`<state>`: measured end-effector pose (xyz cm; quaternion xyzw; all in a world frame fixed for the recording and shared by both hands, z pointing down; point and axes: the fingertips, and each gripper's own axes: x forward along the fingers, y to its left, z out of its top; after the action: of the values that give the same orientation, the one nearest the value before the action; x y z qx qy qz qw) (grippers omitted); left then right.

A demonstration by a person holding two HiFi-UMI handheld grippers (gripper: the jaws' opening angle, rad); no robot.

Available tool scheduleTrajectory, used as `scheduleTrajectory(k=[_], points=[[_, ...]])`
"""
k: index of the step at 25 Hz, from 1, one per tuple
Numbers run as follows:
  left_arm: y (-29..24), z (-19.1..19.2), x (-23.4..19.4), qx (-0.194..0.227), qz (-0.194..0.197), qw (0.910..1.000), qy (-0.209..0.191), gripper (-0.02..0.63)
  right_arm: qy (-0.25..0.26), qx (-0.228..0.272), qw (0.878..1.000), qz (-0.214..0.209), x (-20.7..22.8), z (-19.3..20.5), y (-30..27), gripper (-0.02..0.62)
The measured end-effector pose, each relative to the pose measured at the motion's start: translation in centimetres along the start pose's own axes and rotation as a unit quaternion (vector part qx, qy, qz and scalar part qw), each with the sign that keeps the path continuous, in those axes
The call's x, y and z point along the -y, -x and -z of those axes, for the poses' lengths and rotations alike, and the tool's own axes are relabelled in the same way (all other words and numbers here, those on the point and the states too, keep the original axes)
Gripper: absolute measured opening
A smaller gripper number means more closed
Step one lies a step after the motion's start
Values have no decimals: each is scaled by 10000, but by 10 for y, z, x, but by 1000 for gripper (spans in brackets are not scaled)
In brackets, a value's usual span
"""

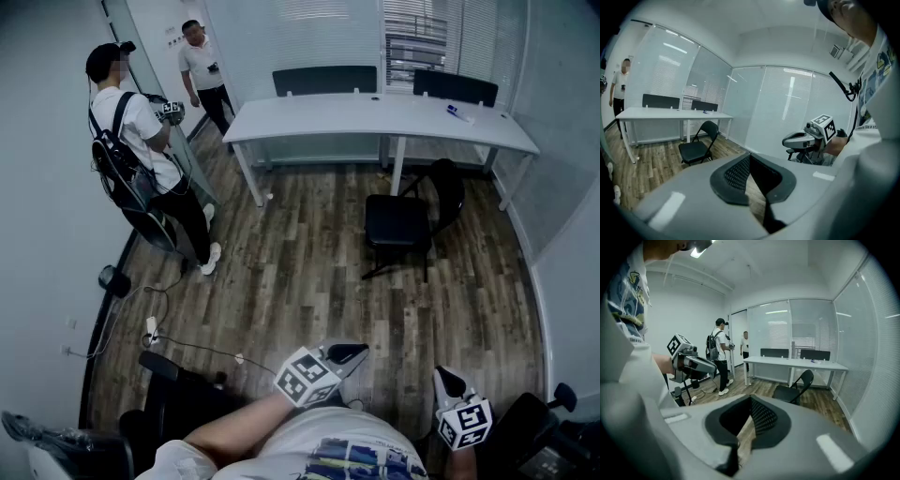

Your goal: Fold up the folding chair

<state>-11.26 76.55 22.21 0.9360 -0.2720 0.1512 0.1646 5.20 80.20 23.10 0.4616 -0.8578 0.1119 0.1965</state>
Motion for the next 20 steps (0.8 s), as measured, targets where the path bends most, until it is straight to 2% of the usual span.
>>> scheduleTrajectory(k=[20], points=[[2,-1,4,-3,177,9998,56,3,-152,-15,9999,20,-8,1,4,12]])
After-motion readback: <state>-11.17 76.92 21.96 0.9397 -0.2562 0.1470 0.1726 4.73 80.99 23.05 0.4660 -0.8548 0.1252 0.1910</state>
